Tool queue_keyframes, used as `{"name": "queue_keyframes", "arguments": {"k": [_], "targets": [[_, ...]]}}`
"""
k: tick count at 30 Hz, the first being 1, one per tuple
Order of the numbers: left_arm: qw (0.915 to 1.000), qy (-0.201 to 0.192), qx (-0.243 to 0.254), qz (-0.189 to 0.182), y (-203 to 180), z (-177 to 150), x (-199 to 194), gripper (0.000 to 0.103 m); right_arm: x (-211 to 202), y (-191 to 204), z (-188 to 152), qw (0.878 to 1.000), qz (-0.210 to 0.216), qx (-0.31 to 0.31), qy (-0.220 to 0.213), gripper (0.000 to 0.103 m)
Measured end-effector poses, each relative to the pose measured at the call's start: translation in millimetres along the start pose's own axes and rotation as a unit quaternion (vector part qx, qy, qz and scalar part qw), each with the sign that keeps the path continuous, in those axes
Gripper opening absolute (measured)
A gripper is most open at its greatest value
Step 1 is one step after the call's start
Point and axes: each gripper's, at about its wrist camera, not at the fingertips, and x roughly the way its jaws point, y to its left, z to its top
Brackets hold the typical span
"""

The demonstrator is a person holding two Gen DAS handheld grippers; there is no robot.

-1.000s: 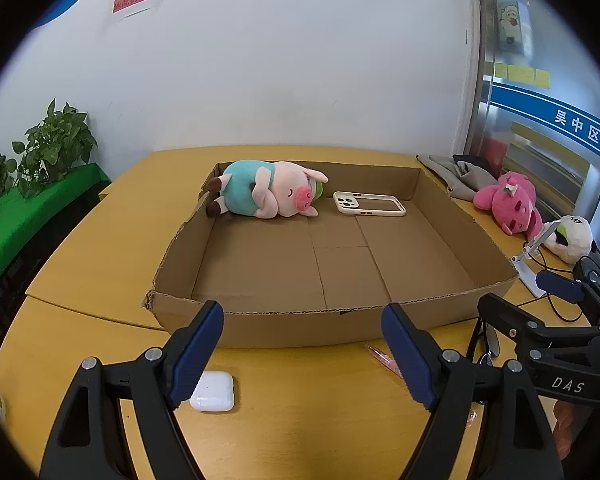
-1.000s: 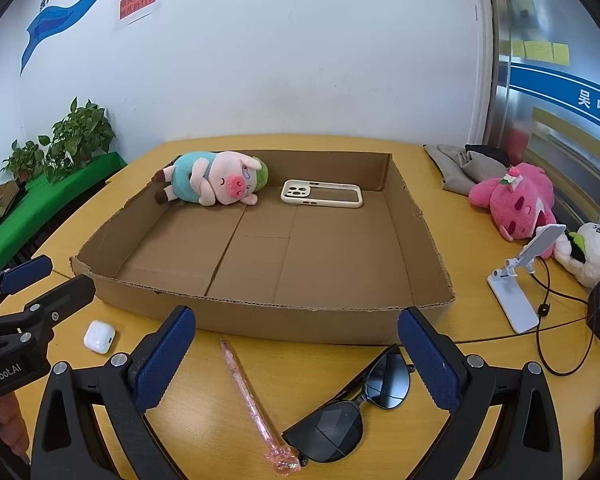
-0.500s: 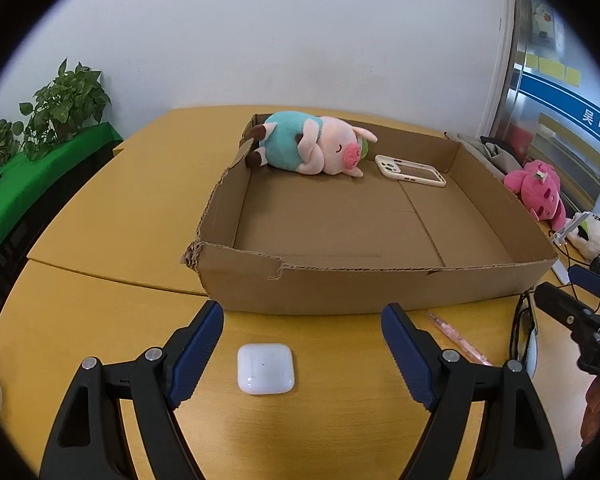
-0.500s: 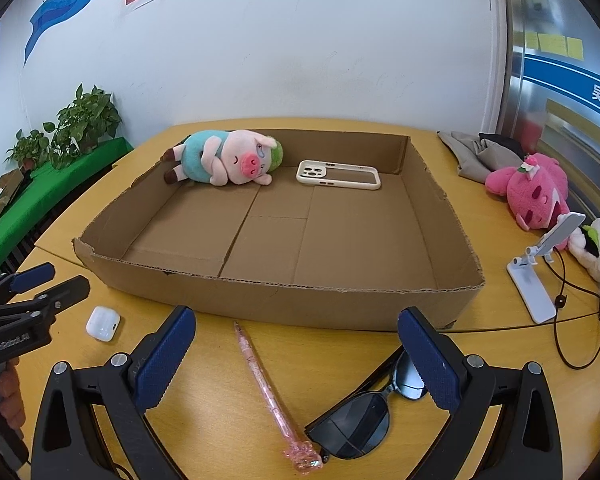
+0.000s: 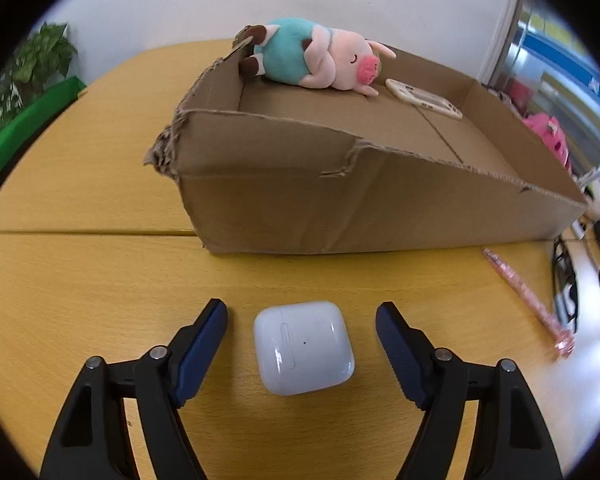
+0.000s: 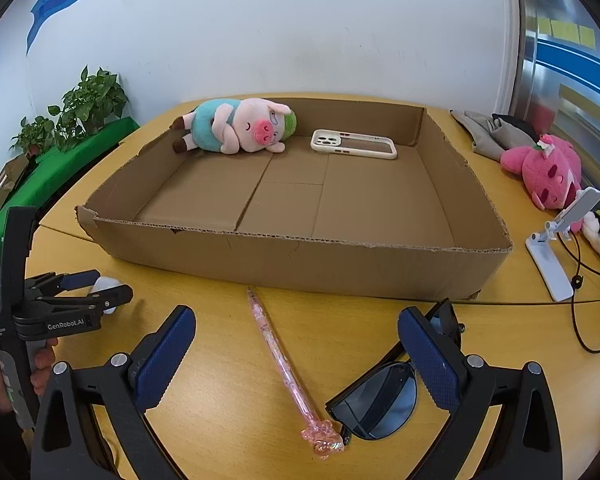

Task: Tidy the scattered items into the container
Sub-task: 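Lower the left gripper and close it on the white earbuds case, then close the right gripper on the earbuds case while the left gripper holds it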

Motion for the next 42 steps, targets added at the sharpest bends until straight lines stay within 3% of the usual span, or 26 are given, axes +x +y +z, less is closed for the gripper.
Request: {"name": "queue_keyframes", "arguments": {"k": [3,5,13,18,21,27,30,34,39,42], "targets": [[0.9997,0.001,0.021,0.014,-3,-4,-2,0.05,3,0,-2,1.0,0.004,0.0,0.005,0.103],[0.9995,0.001,0.031,0.007,-4,-10,-7,0.043,4,1,-4,1.0,0.009,0.001,0.008,0.103],[0.9963,0.006,0.065,-0.056,-15,-33,-23,0.043,7,10,-8,0.999,0.035,-0.004,0.019,0.103],[0.9888,0.009,0.121,-0.087,-37,-45,-26,0.043,9,20,-12,0.994,0.102,-0.013,0.043,0.103],[0.9771,0.009,0.177,-0.118,-54,-57,-33,0.043,17,38,-17,0.986,0.144,-0.046,0.073,0.103],[0.9419,0.016,0.287,-0.173,-76,-73,-41,0.043,38,79,-33,0.96,0.222,-0.103,0.138,0.098],[0.9338,0.018,0.306,-0.184,-80,-77,-44,0.043,42,95,-37,0.95,0.233,-0.138,0.155,0.088],[0.9318,0.013,0.309,-0.19,-80,-80,-44,0.043,41,111,-44,0.939,0.23,-0.192,0.17,0.069],[0.9307,0.006,0.311,-0.192,-83,-83,-46,0.043,49,123,-45,0.925,0.257,-0.2,0.196,0.047],[0.9308,0.003,0.312,-0.191,-83,-84,-46,0.043,53,125,-46,0.924,0.256,-0.2,0.2,0.047]]}}
